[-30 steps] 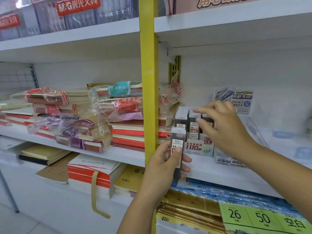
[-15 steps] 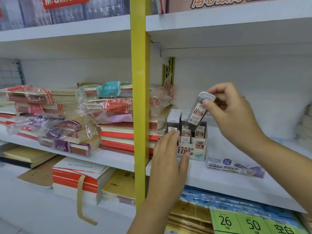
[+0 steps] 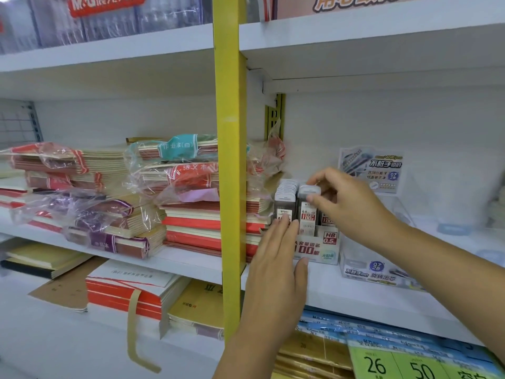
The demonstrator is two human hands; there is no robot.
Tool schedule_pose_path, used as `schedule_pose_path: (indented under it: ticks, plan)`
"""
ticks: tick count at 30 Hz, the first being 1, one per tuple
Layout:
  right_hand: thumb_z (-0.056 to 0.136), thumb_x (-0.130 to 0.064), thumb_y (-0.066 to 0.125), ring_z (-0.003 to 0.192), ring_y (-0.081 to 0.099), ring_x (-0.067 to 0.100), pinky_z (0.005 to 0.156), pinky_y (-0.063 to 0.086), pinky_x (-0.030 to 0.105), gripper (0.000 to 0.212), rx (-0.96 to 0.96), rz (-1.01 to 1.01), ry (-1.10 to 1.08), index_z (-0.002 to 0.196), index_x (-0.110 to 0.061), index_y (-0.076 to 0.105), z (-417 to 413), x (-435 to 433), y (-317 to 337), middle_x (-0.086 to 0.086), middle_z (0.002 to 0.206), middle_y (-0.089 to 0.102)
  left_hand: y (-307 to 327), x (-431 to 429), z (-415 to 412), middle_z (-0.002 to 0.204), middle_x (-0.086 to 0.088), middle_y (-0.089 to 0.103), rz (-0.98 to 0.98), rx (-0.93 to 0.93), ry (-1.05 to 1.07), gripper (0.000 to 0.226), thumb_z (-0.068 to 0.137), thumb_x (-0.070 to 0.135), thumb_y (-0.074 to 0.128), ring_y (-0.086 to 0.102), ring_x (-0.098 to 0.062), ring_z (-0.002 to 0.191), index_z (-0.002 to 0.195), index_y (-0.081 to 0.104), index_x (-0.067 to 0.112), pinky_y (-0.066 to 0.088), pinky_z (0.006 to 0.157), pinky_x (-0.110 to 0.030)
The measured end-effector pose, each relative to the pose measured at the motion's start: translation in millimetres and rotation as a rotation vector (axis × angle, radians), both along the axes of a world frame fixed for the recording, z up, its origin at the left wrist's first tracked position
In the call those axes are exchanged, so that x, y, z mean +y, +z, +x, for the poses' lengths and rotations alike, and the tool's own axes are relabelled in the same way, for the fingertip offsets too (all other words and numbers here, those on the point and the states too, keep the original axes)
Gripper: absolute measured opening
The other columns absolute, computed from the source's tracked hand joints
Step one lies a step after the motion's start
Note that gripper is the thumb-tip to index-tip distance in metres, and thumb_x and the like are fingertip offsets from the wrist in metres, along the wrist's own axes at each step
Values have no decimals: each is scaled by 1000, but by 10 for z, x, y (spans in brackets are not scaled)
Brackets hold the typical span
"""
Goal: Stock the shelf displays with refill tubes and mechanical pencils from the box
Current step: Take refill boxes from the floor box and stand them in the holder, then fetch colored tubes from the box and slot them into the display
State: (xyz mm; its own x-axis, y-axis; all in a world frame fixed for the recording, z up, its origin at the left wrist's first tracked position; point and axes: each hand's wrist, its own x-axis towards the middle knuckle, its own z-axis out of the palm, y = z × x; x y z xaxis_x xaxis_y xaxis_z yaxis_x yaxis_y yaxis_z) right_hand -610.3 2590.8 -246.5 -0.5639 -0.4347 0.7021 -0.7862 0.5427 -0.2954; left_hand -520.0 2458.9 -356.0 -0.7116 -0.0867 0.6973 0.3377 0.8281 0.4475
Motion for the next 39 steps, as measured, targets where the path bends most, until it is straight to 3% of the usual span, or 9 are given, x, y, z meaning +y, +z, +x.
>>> schedule_pose_path:
  ticks: [7,10,14,17,21,25,28,33,39]
  plan:
    - [90,-37,61,116,28,19,99,27,37,38,213,217,-350,128,-31,60,97,109,-69,0,125,48,-45,-31,67,156,32,2,-52,0,3,59,105,32,42,-7,14,144,157,16,36,-7,113,-6]
    - [94,-24,58,111,36,17,92,30,27,36,233,71,-244,130,-22,58,403,264,-136,1,120,55,-118,30,259,152,20,37,-36,81,35,50,102,25,50,23,6,141,150,38,29,17,118,-18]
    - [95,-19,52,85,50,3,75,36,10,20,114,-184,15,111,-24,63,1045,694,-573,-18,97,55,-371,228,644,116,21,61,15,118,-69,35,99,31,48,52,-1,106,133,51,35,41,90,-14]
    - [93,-17,53,75,54,5,66,38,10,17,-82,-228,69,99,-31,62,1420,1056,-1132,-19,90,56,-755,364,922,111,28,59,30,-106,-205,34,97,37,45,55,-1,99,130,48,45,45,76,-13]
    - [95,-13,56,78,54,3,64,38,10,23,-530,-102,-98,97,-36,59,1591,1503,-2233,-17,95,57,-1601,496,1244,113,27,57,14,-559,-338,36,98,22,55,56,1,101,132,54,36,46,81,-14]
    - [98,-20,51,91,55,4,74,39,12,22,-986,98,-263,118,-28,56,1696,1851,-3404,0,118,55,-2433,770,1341,118,10,60,101,-926,-367,38,97,18,60,57,-2,97,135,55,24,41,81,-3]
    - [97,-27,53,122,49,15,91,34,20,48,-1260,163,-293,142,-20,37,1814,1952,-3974,6,141,47,-2986,972,1309,127,4,59,192,-1172,-367,43,98,20,61,57,-6,103,139,51,21,41,77,0]
    - [92,-33,61,117,48,12,87,33,23,66,-1458,97,-272,148,-29,25,1848,1914,-4437,-3,136,48,-3629,1081,1178,130,-5,61,236,-1502,-336,54,92,19,71,59,-19,119,141,50,15,46,102,-26]
    - [90,-27,64,92,60,5,81,50,29,59,-1540,-82,-288,126,-60,31,1894,1964,-4732,-14,115,48,-4049,1043,1022,141,-4,56,97,-1698,-430,56,87,21,77,53,-18,126,138,55,15,38,100,-17]
